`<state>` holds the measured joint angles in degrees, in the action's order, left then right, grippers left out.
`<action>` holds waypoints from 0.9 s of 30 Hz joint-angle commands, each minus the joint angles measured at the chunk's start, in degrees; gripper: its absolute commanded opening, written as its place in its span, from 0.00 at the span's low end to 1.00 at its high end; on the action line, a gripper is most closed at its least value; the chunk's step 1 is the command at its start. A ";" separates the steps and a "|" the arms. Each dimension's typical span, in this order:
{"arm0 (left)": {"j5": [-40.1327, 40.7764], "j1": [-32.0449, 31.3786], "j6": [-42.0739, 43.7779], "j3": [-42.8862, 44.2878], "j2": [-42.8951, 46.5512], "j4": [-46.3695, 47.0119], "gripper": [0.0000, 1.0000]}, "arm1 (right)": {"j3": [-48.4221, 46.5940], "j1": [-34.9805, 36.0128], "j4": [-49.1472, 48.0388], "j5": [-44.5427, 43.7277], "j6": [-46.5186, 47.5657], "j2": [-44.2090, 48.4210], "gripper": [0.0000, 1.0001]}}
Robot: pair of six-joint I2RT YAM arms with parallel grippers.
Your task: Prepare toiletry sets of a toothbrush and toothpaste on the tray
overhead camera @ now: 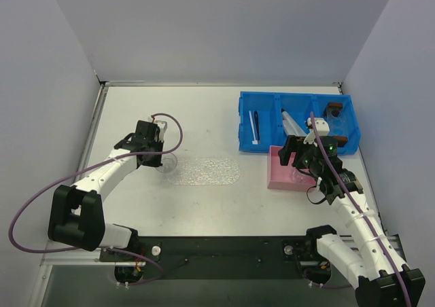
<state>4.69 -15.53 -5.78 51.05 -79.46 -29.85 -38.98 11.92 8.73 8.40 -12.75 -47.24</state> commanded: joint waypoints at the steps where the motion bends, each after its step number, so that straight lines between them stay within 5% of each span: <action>1: 0.23 0.59 -0.72 1.51 2.03 3.57 0.00 | 0.66 -0.41 -2.32 0.74 0.10 0.05 0.73; 27: 0.23 0.68 -0.81 3.27 -2.36 2.07 0.00 | 1.10 -0.50 -2.23 0.74 0.27 -0.04 0.73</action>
<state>4.56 -15.27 -6.09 51.88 -81.03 -29.36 -38.37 11.92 8.36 8.43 -12.75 -47.29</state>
